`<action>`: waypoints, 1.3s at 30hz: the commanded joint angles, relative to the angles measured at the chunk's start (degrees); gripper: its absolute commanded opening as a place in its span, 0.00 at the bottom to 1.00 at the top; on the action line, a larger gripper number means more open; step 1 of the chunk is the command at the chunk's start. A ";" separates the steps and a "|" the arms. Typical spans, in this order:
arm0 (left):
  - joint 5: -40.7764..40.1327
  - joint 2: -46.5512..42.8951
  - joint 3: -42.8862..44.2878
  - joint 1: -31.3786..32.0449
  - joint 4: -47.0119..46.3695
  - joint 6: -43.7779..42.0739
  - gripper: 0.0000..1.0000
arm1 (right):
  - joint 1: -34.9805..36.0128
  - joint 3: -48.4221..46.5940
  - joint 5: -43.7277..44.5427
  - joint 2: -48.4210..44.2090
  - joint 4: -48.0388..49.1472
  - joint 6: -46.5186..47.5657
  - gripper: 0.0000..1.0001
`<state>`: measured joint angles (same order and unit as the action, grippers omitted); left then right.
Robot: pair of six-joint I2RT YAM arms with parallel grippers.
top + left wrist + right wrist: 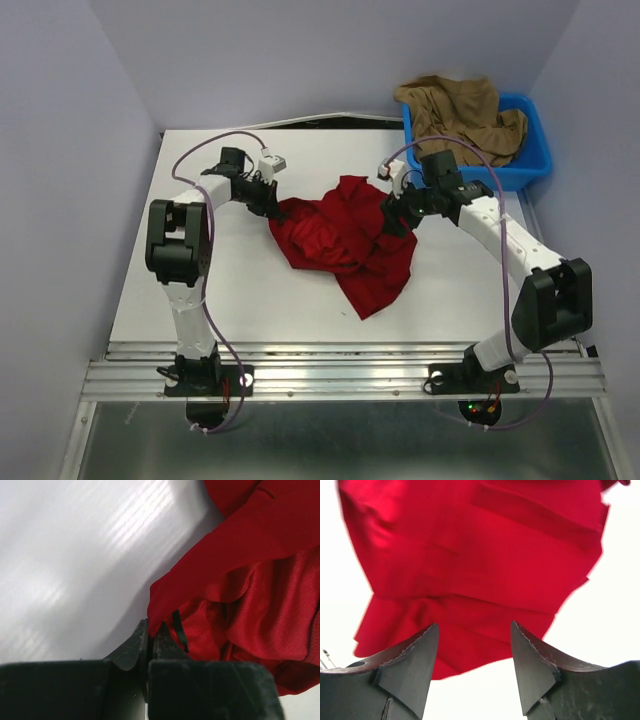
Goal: Fold and stack the skirts
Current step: Move the skirt to the center of the board, then flatten the skirt out
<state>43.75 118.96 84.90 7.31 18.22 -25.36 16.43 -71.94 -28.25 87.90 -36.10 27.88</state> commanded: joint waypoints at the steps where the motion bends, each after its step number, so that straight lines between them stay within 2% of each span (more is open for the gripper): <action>1: -7.09 -8.74 -3.95 -2.21 3.13 6.19 0.00 | 2.73 2.67 -6.70 -2.89 5.66 3.49 0.64; 5: -4.82 -7.34 -3.34 -4.93 8.58 7.96 0.00 | 8.51 7.77 -8.49 -7.03 9.28 12.09 0.64; 7: -4.72 -7.33 -3.87 -5.11 9.03 8.40 0.00 | 10.55 11.02 -8.05 -8.53 12.08 18.14 0.65; 11: -3.76 -7.60 -4.31 -5.11 8.76 9.54 0.00 | 13.98 18.23 -6.56 -10.20 18.58 24.58 0.66; 19: -3.93 -7.86 -4.05 -5.11 8.50 10.07 0.00 | 21.19 26.40 -4.71 -9.24 32.48 27.05 0.55; 26: -3.76 -8.21 -4.66 -5.11 8.06 9.81 0.00 | 23.56 27.03 -1.03 -3.71 44.00 28.98 0.52; 34: -3.58 -8.21 -5.10 -5.20 7.97 8.93 0.00 | 24.71 25.36 0.83 -0.36 42.61 30.83 0.48; 36: -3.40 -8.30 -5.10 -5.20 7.89 8.75 0.00 | 24.71 25.36 1.53 -0.97 41.64 30.39 0.51; 39: -3.40 -8.56 -5.54 -5.38 7.54 8.67 0.00 | 24.71 25.62 1.45 -2.99 38.48 30.66 0.63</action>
<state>38.92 113.49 80.27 1.89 25.12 -15.94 40.60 -45.69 -27.59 87.57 3.18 57.49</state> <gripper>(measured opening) 0.058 0.612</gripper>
